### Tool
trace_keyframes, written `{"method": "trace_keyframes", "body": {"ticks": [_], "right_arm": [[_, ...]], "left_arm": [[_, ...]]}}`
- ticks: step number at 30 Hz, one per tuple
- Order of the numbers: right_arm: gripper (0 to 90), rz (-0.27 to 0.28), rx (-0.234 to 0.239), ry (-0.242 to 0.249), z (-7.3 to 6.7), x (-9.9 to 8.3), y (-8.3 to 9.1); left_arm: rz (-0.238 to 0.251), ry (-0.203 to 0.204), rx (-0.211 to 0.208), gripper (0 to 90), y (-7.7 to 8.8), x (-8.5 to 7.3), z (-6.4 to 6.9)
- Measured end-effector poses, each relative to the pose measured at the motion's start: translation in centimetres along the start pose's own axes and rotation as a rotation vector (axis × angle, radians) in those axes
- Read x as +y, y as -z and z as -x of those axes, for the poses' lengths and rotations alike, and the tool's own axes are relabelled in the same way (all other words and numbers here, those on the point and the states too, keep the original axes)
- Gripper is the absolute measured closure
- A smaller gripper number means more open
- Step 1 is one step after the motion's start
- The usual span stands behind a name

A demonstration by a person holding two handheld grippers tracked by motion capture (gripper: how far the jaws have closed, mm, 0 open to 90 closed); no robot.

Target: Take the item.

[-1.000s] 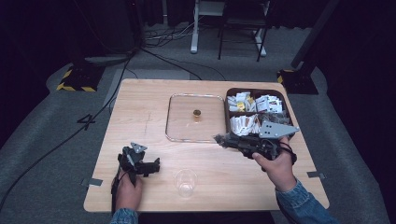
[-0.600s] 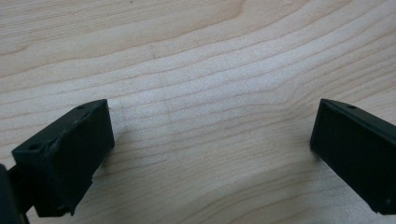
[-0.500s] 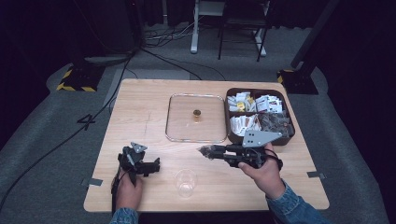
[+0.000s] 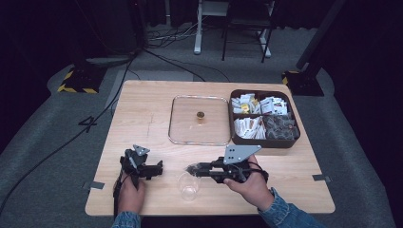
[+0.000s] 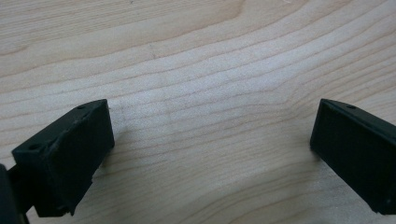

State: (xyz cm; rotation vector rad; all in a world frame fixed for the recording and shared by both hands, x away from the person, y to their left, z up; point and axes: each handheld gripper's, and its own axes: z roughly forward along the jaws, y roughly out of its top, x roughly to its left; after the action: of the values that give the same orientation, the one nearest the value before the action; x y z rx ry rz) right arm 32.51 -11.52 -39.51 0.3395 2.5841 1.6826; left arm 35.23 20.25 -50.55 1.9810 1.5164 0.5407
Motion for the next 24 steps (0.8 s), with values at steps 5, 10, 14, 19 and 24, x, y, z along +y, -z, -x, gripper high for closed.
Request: {"method": "trace_keyframes", "body": {"ticks": [5, 10, 14, 19, 24], "right_arm": [[78.8, -0.02, 0.022, 0.008, -0.5, -0.4, -0.9], [78.8, -0.041, 0.04, 0.012, -0.7, -0.8, -1.7], [78.9, -0.056, 0.049, 0.014, -0.9, -1.2, -2.2], [78.9, -0.078, 0.055, 0.014, -1.0, -1.5, -2.6], [78.8, -0.09, 0.05, 0.013, -1.0, -1.8, -2.9]], "left_arm": [[-0.001, -0.003, 0.001, 0.0, 0.0, 0.0, 0.0], [0.0, -0.002, 0.001, 0.0, 0.0, 0.0, 0.0], [0.0, -0.002, 0.001, 0.0, 0.0, 0.0, 0.0], [-0.001, -0.003, 0.001, 0.0, 0.0, 0.0, 0.0], [-0.001, -0.003, 0.001, 0.0, 0.0, 0.0, 0.0]]}}
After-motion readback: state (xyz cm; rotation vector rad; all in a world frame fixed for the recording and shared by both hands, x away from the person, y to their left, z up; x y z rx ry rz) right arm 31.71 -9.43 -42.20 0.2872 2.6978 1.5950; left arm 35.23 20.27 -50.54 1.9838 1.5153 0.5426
